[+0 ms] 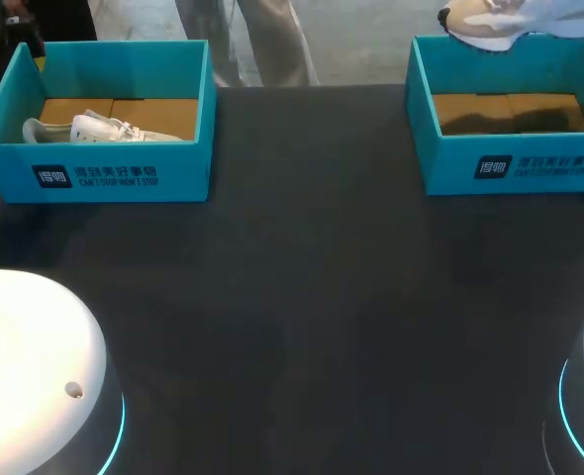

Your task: Take the shoe out of the shoebox, open the shoe tongue, remove and reinsert the insole, then place the shoe into the shoebox

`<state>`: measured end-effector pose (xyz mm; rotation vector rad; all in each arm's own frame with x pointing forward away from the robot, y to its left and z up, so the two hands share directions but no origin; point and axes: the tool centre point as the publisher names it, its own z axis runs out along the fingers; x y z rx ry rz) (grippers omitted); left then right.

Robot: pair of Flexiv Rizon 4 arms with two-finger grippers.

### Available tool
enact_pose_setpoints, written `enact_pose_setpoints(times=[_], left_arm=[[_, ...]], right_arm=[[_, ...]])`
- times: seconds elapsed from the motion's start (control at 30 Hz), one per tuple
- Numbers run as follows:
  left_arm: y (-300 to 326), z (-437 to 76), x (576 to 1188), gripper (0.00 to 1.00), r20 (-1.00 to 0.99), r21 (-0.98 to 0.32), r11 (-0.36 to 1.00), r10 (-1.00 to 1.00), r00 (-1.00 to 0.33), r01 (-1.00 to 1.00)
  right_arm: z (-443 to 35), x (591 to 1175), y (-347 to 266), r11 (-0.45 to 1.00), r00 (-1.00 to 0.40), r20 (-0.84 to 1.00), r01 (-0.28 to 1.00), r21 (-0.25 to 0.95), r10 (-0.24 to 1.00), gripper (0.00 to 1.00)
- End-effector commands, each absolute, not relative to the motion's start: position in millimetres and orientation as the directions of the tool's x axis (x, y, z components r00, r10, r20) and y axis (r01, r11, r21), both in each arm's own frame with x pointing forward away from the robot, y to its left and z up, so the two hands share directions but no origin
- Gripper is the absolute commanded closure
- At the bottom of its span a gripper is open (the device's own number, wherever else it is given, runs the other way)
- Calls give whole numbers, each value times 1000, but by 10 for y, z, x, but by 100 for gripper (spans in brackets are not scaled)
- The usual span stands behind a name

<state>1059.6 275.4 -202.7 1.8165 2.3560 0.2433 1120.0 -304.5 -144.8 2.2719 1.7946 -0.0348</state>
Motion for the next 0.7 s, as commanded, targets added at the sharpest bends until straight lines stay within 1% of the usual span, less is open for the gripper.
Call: enact_pose_setpoints(times=[0.03, 0.7], left_arm=[[2754, -2022, 10592, 0, -22, 223, 250, 967, -252, 942], [2754, -2022, 10592, 0, -22, 223, 250, 967, -252, 942]], right_arm=[[-1343, 11076, -2964, -185, 222, -170, 960, 212, 960, 100], [-1337, 11074, -2956, -179, 216, -168, 961, 213, 962, 100]])
